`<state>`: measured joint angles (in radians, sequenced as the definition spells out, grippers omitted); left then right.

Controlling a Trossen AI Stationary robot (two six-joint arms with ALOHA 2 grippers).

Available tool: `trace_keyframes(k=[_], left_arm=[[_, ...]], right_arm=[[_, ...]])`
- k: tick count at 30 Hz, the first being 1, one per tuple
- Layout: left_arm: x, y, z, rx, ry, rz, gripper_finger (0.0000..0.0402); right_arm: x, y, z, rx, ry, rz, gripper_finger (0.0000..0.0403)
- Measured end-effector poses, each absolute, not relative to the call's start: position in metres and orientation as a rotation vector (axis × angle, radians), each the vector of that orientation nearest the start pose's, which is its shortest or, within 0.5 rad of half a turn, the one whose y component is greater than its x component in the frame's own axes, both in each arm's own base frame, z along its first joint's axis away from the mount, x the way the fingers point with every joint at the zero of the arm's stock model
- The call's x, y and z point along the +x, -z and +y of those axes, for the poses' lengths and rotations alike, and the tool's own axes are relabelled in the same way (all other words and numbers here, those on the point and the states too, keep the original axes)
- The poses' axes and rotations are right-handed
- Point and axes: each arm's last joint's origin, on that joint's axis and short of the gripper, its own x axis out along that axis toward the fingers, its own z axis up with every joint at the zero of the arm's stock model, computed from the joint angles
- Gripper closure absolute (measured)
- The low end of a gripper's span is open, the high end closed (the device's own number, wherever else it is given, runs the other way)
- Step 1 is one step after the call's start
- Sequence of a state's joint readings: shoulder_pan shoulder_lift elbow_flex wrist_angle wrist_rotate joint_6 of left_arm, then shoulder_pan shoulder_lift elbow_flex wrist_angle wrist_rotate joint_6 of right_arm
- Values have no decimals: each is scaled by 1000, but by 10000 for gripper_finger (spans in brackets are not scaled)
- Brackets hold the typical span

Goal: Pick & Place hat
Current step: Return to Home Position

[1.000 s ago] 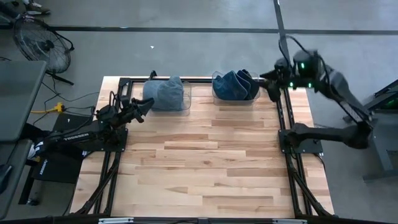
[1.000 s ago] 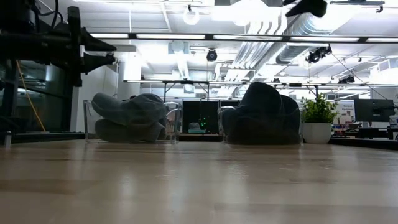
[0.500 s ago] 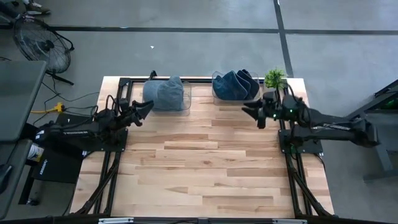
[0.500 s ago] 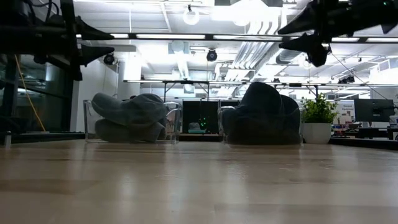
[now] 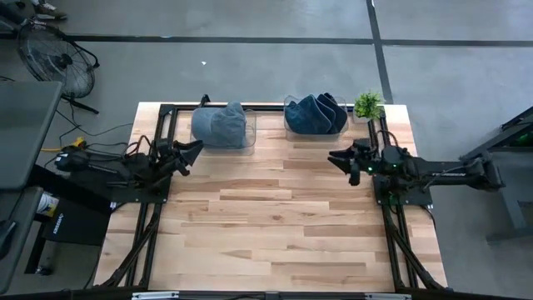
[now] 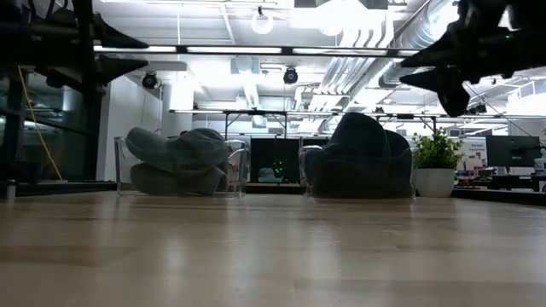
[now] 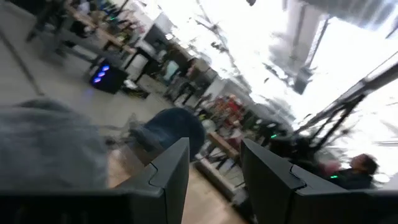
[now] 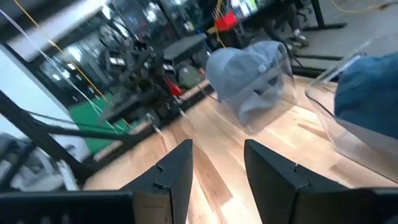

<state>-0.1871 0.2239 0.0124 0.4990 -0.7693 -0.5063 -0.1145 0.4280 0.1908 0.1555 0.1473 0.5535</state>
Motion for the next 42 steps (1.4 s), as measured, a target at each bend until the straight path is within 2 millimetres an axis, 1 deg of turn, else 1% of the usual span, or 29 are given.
trace_keyframes(k=[6,13,18,21,25,30,32,36,39,42], left_arm=[[98,-199,-2,-602,-470,-425,260],[89,-204,1,-579,-473,-480,260],[84,-200,2,-576,-498,-455,260],[84,-200,3,-571,-521,-458,260],[84,-200,2,-569,-514,-456,260],[85,-200,2,-546,-486,-448,260],[85,-201,1,-536,-457,-446,260],[85,-202,0,-514,-422,-443,260],[85,-204,0,-513,-423,-441,260],[85,-205,0,-506,-426,-427,260]], right_arm=[[111,-193,-17,576,267,-36,265],[96,-190,-16,575,281,-47,265],[87,-186,-15,582,294,-29,265],[88,-184,-15,581,293,-8,265],[88,-188,-15,568,295,-50,265],[89,-193,-16,495,299,-96,265],[91,-189,-15,490,271,-104,265],[97,-170,-14,485,213,-98,265],[97,-170,-14,424,214,-79,265],[97,-170,-14,298,189,-63,265]])
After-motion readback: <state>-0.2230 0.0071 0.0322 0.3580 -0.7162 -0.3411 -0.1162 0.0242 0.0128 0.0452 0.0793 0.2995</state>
